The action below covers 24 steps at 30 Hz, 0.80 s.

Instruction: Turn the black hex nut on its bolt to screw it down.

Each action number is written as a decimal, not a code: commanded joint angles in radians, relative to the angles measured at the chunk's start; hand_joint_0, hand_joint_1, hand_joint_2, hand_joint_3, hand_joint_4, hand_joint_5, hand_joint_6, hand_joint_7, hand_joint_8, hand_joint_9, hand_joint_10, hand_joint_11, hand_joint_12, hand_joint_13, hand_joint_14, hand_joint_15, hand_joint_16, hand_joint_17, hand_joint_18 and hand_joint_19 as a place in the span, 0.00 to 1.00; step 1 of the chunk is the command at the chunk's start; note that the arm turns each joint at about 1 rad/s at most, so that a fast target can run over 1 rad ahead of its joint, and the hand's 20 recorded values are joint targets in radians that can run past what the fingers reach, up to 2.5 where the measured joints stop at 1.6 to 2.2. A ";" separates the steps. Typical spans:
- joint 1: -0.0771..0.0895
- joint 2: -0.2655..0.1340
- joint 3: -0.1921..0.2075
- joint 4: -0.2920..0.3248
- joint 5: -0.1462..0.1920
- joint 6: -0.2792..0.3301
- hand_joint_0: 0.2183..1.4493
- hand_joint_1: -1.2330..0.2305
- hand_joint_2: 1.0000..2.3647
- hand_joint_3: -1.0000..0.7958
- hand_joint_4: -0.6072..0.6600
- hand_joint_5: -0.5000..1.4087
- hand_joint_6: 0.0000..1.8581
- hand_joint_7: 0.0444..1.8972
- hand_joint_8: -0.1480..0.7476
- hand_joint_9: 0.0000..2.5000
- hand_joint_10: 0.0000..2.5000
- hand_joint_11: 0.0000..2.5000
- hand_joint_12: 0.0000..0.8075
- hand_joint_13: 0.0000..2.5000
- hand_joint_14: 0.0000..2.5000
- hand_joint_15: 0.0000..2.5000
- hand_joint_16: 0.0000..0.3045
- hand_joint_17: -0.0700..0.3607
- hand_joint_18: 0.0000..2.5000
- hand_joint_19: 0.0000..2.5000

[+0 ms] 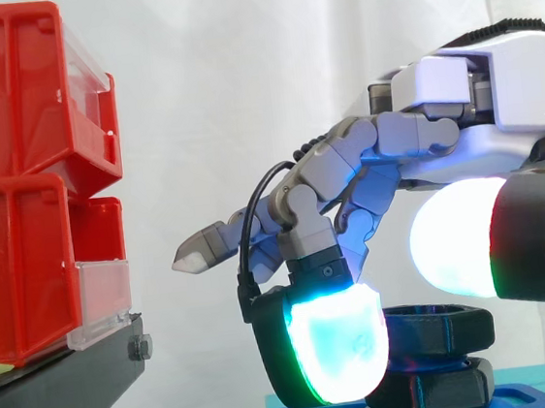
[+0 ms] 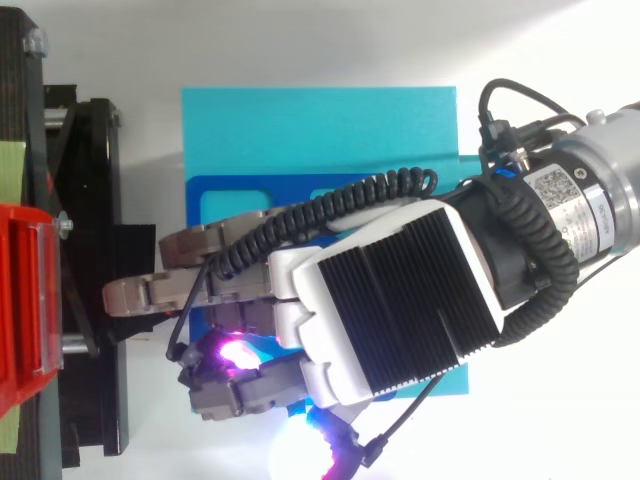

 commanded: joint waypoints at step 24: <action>-0.035 0.000 -0.002 0.008 -0.046 -0.017 0.25 0.66 0.00 0.28 0.63 0.23 0.43 0.56 0.51 0.40 0.00 0.10 0.43 0.19 0.00 0.00 0.16 0.42 0.23 0.13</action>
